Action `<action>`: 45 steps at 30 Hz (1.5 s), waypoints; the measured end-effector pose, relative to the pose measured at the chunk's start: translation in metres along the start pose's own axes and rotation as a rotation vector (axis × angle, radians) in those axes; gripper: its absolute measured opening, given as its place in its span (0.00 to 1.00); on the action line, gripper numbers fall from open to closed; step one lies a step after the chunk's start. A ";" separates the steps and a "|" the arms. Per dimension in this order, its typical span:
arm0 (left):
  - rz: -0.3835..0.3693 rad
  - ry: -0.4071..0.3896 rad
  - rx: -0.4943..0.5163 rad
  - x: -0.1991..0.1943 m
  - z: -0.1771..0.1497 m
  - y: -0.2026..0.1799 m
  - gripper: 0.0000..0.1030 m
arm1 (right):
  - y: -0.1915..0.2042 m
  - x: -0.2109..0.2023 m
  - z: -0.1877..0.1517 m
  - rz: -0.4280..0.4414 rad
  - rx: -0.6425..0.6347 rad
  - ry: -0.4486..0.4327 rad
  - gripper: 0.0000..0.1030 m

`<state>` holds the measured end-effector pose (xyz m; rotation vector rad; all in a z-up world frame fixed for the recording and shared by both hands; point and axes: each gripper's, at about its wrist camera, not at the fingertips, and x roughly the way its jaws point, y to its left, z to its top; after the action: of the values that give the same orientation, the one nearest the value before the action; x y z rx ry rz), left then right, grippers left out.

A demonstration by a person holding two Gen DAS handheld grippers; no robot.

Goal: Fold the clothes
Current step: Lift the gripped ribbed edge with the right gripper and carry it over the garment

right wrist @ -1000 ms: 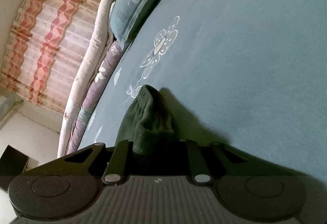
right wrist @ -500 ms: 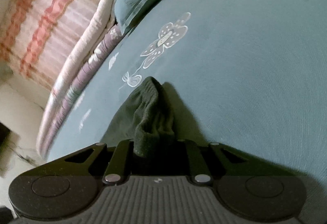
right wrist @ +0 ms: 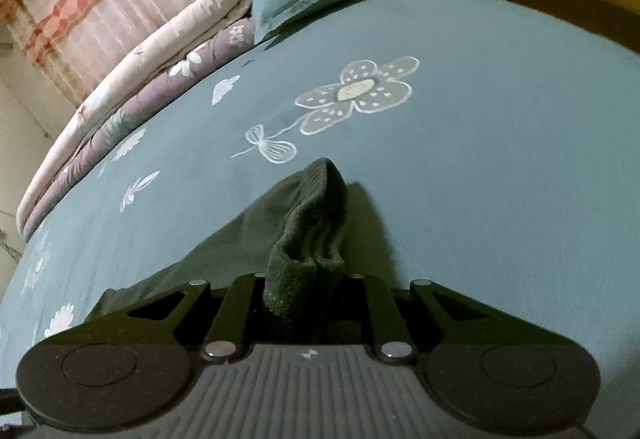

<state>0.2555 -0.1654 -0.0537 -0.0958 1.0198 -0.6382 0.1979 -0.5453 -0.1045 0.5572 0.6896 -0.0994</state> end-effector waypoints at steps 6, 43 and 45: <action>0.010 -0.027 -0.007 -0.011 0.001 0.003 0.83 | 0.023 -0.013 0.008 0.018 -0.064 -0.015 0.16; -0.007 -0.150 -0.011 -0.129 -0.050 0.121 0.83 | 0.242 -0.054 -0.039 0.087 -0.348 -0.103 0.16; 0.001 -0.155 -0.022 -0.133 -0.055 0.125 0.83 | 0.249 -0.053 -0.041 0.105 -0.365 -0.098 0.16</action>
<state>0.2189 0.0194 -0.0268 -0.1615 0.8773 -0.6095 0.1999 -0.3169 0.0156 0.2350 0.5647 0.0963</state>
